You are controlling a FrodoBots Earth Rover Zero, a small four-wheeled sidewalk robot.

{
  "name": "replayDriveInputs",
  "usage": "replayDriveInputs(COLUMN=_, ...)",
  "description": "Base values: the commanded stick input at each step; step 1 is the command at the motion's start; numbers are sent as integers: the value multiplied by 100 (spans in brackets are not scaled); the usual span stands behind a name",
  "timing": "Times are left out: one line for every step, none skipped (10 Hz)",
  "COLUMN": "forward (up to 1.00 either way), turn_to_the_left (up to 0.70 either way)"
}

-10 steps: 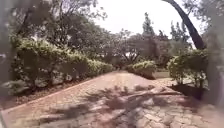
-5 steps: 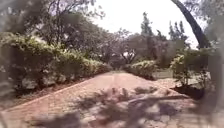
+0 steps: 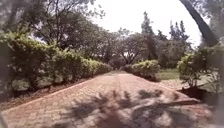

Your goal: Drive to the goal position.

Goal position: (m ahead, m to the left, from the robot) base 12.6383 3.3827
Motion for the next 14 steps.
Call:
replayDriveInputs(forward=70, turn_to_the_left=0)
replayDriveInputs(forward=70, turn_to_the_left=0)
replayDriveInputs(forward=70, turn_to_the_left=0)
replayDriveInputs(forward=70, turn_to_the_left=0)
replayDriveInputs(forward=70, turn_to_the_left=0)
replayDriveInputs(forward=70, turn_to_the_left=0)
replayDriveInputs(forward=70, turn_to_the_left=0)
replayDriveInputs(forward=70, turn_to_the_left=0)
replayDriveInputs(forward=70, turn_to_the_left=0)
replayDriveInputs(forward=70, turn_to_the_left=0)
replayDriveInputs(forward=70, turn_to_the_left=0)
replayDriveInputs(forward=70, turn_to_the_left=0)
replayDriveInputs(forward=70, turn_to_the_left=0)
replayDriveInputs(forward=70, turn_to_the_left=0)
